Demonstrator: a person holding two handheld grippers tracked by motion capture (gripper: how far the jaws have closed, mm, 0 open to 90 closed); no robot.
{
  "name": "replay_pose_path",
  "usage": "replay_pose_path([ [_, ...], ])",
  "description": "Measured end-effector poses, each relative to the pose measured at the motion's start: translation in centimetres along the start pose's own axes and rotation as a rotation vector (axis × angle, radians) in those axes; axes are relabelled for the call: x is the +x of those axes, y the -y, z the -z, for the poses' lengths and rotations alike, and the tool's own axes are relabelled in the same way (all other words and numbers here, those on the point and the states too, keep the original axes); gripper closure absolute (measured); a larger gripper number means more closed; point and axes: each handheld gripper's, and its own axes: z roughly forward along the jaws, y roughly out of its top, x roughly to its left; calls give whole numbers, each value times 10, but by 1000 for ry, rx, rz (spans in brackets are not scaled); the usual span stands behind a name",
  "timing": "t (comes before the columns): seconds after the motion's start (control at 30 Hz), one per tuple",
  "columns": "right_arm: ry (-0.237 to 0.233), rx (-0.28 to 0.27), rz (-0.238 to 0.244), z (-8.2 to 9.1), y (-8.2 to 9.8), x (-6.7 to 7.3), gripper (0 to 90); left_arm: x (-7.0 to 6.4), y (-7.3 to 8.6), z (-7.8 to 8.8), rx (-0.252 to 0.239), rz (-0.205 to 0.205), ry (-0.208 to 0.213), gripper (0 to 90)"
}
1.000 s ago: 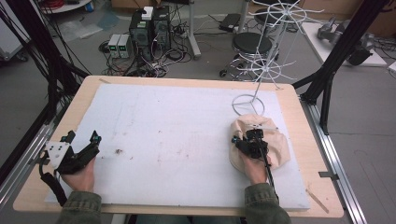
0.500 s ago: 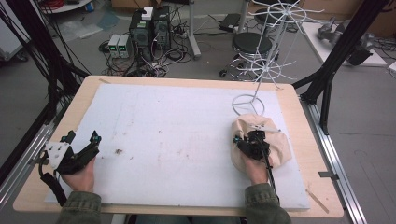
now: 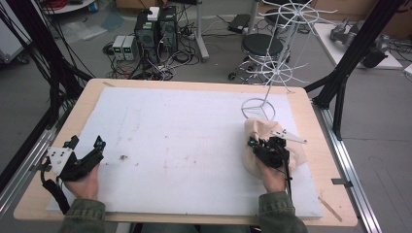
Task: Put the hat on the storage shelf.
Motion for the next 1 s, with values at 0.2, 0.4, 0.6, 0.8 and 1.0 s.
replay_pose_path([
  [0.2,-110,-77,54,17,-10,11,763,0,0,0,-1,-1,1,227],
  [0.4,-199,-139,94,33,-21,20,763,0,0,-1,-3,-2,2,227],
  [0.6,-321,-240,109,54,-32,25,763,0,0,-1,-4,-2,1,227],
  [0.8,-406,-329,165,69,-39,28,762,-1,0,-1,-1,-5,5,227],
  [1.0,-458,-386,211,79,-42,33,762,-1,0,-1,-2,-4,5,227],
])
